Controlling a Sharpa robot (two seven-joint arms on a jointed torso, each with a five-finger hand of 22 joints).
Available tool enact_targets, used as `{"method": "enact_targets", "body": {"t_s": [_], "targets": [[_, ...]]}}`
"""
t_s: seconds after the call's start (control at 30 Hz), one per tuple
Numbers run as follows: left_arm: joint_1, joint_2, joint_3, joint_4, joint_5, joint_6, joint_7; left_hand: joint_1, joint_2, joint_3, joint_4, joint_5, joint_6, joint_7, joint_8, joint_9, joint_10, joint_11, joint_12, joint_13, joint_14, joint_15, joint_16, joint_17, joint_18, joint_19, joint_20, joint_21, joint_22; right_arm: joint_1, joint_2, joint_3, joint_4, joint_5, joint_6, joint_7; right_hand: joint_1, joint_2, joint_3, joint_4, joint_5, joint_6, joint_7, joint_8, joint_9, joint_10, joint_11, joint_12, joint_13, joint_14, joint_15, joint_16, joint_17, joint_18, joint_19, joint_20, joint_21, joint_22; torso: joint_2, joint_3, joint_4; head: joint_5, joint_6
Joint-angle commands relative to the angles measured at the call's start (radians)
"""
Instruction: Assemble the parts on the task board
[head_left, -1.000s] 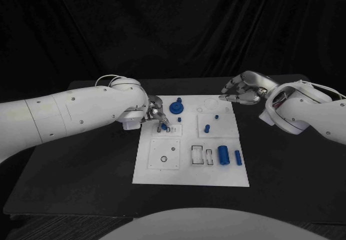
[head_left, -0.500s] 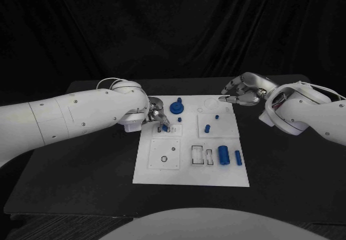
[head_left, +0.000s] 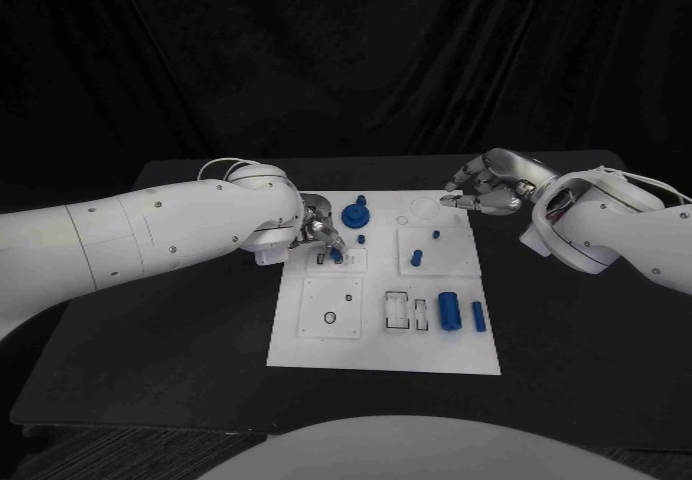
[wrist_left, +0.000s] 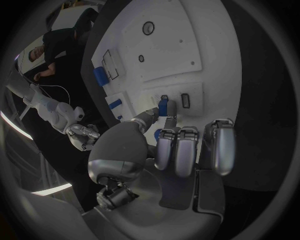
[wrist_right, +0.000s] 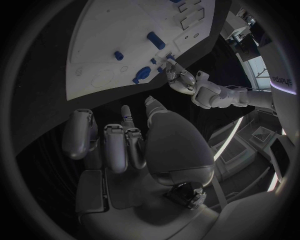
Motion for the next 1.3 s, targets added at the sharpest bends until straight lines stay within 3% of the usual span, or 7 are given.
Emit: {"method": "enact_targets", "body": {"t_s": [0.03, 1.3], "targets": [[-0.005, 0.003, -0.001, 0.000, 0.002, -0.010, 0.015, -0.008, 0.003, 0.014, -0.005, 0.003, 0.001, -0.005, -0.004, 0.002, 0.104, -0.006, 0.003, 0.263, 0.106, -0.004, 0.003, 0.263, 0.005, -0.002, 0.000, -0.006, 0.123, -0.003, 0.000, 0.001, -0.001, -0.001, 0.008, -0.016, 0.010, -0.001, 0.000, -0.005, 0.006, 0.003, 0.000, 0.002, -0.001, 0.106, 0.005, 0.004, 0.263, 0.078, 0.005, -0.008, 0.156, 0.021, -0.010, 0.000, -0.009, 0.146, 0.001, 0.0006, 0.0005, 0.000, 0.000], [-0.009, -0.018, -0.002, 0.016, 0.002, 0.028, -0.016, -0.016, -0.002, 0.027, -0.004, 0.003, 0.010, -0.008, -0.007, 0.009, 0.104, -0.008, 0.003, 0.263, 0.106, -0.006, 0.003, 0.263, 0.006, -0.003, -0.001, -0.010, 0.122, -0.007, 0.003, 0.001, -0.005, -0.001, 0.028, -0.029, 0.014, 0.001, -0.003, -0.006, 0.024, 0.003, 0.000, 0.001, -0.003, 0.106, 0.005, 0.004, 0.263, 0.075, 0.005, -0.018, 0.144, 0.024, -0.016, 0.000, -0.032, 0.139, 0.000, -0.0003, -0.0006, 0.012, 0.000]]}}
